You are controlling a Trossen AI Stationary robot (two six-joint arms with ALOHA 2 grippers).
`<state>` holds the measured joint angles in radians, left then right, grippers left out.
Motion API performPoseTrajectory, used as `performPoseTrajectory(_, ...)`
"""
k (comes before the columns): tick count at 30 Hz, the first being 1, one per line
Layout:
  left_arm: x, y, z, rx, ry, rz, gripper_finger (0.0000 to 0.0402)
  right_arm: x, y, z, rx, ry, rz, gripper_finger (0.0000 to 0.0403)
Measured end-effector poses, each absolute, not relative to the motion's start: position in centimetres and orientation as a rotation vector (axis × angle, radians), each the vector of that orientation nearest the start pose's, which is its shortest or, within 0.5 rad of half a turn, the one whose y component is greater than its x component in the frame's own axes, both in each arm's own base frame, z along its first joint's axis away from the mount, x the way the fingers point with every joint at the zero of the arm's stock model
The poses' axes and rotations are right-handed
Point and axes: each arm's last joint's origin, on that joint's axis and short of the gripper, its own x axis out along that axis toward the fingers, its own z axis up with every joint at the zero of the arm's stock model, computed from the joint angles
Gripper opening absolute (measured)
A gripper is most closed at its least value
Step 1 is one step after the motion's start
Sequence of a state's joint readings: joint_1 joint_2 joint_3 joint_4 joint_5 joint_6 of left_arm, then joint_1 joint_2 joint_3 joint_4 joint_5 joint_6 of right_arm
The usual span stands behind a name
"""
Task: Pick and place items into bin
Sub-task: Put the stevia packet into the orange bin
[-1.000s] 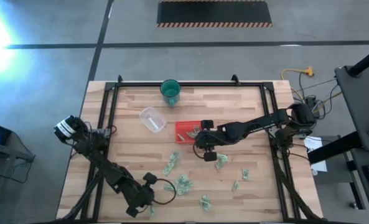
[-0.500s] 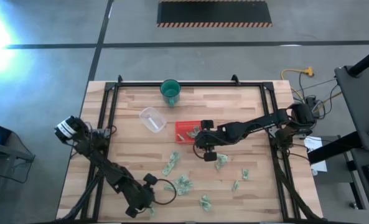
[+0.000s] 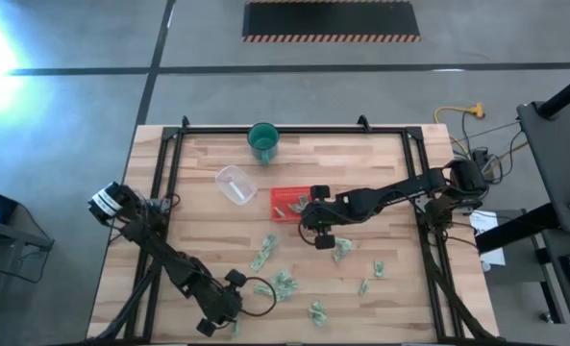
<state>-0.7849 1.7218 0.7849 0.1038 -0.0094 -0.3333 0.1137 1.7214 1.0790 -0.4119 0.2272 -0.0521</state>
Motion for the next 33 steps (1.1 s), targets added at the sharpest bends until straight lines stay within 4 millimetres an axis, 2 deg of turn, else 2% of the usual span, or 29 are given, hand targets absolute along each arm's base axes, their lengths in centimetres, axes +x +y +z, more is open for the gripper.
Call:
performPoseTrajectory(6, 22.5, -22.5, 13.1, 0.021, 0.885, -0.597, 0.0110, 33.7, 3.2, 18.2, -0.226, 1.045, -0.076, 0.0068)
performPoseTrajectory(11, 22.5, -22.5, 13.2, 0.022, 0.879, -0.599, 0.0107, 33.7, 3.2, 18.1, -0.226, 1.047, -0.076, 0.0068)
performPoseTrajectory(21, 23.0, -22.5, 11.6, 0.056, 0.896, -0.545, 0.0107, 33.6, 3.2, 18.0, -0.213, 1.048, -0.083, 0.0068)
performPoseTrajectory(27, 23.1, -22.1, 11.7, 0.060, 0.911, -0.529, 0.0107, 33.6, 3.2, 18.0, -0.210, 1.050, -0.086, 0.0068)
performPoseTrajectory(33, 22.7, -21.1, 12.2, 0.136, 0.918, -0.375, 0.0107, 33.6, 3.2, 17.9, -0.210, 1.051, -0.086, 0.0068)
